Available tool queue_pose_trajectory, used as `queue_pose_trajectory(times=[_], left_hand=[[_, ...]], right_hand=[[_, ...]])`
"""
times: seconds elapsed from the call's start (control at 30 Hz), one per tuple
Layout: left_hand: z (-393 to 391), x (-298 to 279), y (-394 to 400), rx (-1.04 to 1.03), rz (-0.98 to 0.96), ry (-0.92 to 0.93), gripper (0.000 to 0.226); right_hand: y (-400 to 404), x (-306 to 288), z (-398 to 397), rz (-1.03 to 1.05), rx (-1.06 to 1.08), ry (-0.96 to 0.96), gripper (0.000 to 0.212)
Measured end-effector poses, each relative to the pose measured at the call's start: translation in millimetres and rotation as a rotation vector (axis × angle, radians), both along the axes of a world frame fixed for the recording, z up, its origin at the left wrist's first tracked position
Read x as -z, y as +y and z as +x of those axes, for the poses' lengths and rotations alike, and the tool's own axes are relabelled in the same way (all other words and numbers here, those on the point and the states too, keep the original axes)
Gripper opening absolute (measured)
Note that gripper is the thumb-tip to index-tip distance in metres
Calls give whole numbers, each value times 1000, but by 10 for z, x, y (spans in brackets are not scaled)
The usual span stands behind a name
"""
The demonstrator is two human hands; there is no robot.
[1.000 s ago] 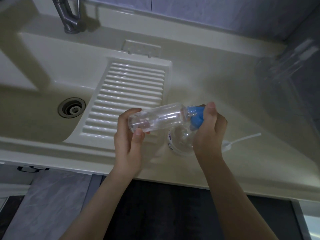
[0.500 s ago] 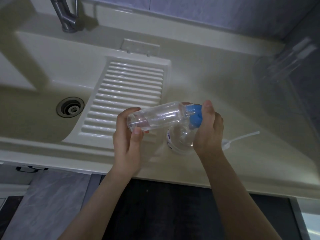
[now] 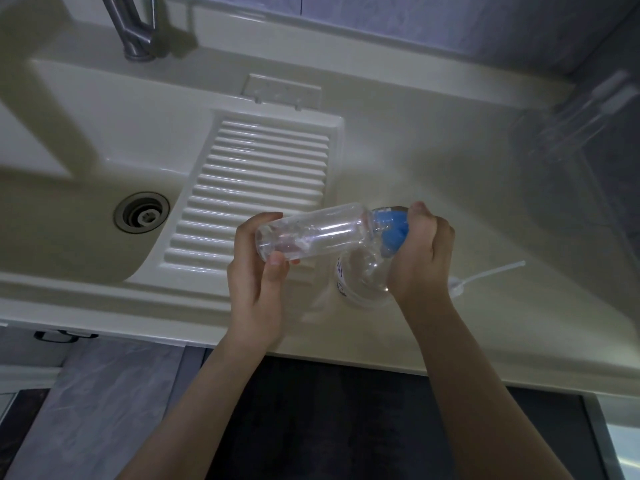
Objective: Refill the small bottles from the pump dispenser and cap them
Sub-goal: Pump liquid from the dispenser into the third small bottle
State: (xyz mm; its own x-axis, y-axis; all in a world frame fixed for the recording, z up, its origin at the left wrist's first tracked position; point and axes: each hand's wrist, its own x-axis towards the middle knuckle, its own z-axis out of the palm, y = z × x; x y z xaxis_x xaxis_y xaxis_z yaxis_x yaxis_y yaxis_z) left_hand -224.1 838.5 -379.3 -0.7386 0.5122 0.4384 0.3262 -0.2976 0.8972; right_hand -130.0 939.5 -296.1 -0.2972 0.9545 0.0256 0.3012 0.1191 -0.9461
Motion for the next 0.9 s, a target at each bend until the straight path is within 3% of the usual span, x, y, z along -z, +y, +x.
queue_pose_trajectory(times=[0.13,0.23,0.57,0.73,0.9], left_hand=[[-6,1,5,13,2,-1,50],[-9,-1,11,30,8,-6,46],[-3,9,6,45,1,-34,32],[-5,-10,8,24,-1,-24,29],[-1,7,7,35,0,-26,31]], right_hand=[[23,32,-39,3,-6,1,87],[24,35,-38,9,9,24,99],[12,15,-52,-14,3,37,93],[32,29,-22,-3,-11,13,47],[34,56,-28,-5,7,-9,66]])
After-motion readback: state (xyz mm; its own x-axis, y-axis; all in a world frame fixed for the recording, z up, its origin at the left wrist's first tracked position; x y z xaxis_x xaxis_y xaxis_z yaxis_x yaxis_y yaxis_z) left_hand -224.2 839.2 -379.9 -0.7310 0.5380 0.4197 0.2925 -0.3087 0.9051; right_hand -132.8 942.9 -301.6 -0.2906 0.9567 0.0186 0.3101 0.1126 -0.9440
